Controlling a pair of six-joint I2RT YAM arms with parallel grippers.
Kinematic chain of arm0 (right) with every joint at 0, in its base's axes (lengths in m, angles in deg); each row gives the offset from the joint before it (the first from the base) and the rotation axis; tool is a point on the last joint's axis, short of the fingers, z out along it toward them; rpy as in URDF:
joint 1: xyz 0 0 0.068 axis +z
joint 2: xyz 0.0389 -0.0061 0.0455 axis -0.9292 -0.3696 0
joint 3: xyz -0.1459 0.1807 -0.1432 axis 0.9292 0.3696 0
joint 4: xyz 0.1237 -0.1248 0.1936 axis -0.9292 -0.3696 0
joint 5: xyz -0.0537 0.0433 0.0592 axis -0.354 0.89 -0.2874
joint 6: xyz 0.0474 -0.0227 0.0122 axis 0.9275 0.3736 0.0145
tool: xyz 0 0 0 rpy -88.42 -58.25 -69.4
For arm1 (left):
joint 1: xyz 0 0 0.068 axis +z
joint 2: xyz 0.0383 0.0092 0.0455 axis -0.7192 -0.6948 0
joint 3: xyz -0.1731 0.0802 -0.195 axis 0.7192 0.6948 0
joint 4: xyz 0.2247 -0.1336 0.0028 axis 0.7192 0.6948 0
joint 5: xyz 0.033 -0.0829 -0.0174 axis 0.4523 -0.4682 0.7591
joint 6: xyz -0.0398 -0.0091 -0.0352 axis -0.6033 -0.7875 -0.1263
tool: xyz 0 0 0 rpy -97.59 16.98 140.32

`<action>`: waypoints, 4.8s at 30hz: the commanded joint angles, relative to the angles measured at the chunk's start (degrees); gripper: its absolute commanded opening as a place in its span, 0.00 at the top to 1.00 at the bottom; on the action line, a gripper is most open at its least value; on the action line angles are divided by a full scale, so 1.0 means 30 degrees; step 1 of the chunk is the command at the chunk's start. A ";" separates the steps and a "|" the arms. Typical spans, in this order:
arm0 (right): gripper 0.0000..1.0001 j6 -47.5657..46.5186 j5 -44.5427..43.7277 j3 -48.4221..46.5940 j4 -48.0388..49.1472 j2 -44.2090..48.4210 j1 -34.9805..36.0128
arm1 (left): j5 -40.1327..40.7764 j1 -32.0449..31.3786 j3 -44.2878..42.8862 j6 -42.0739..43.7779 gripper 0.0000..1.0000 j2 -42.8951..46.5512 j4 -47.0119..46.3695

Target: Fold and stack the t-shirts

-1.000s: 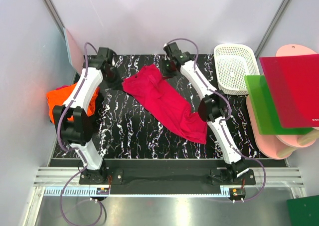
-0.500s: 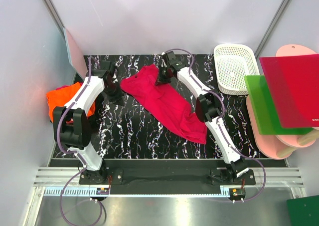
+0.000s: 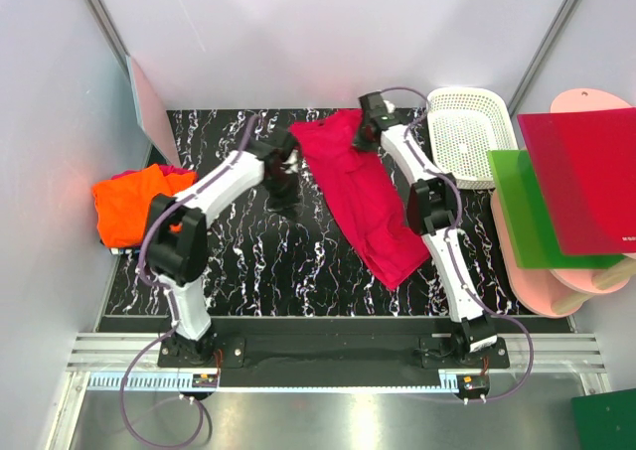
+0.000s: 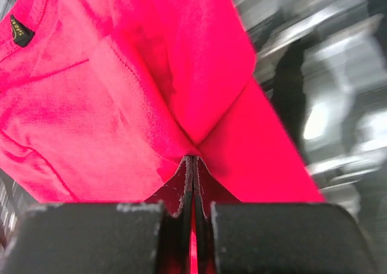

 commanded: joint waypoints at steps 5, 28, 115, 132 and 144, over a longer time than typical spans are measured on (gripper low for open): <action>1.00 -0.0206 -0.2075 -0.1013 -0.0155 0.1047 -0.2850 | -0.3875 -0.3597 -0.7640 -0.1475 1.00 -0.5388 -0.1879; 1.00 -0.5040 -0.0462 1.0699 -0.1005 1.4668 -0.2969 | -0.4009 -0.1991 -1.0319 -0.1190 1.00 -1.2342 0.1430; 0.42 -0.1760 0.4222 0.4556 -1.1142 0.6118 1.0888 | 0.2034 1.1049 0.6503 0.4147 0.01 0.7321 -0.0269; 0.64 -0.1320 0.6304 0.1332 -1.1463 0.3249 1.1006 | 0.1945 1.1078 0.6444 0.4322 0.01 0.6793 -0.0386; 0.64 -0.1701 0.6716 0.1360 -1.1963 0.2310 1.1035 | 0.2033 1.1079 0.6122 0.4352 0.01 0.6384 -0.0356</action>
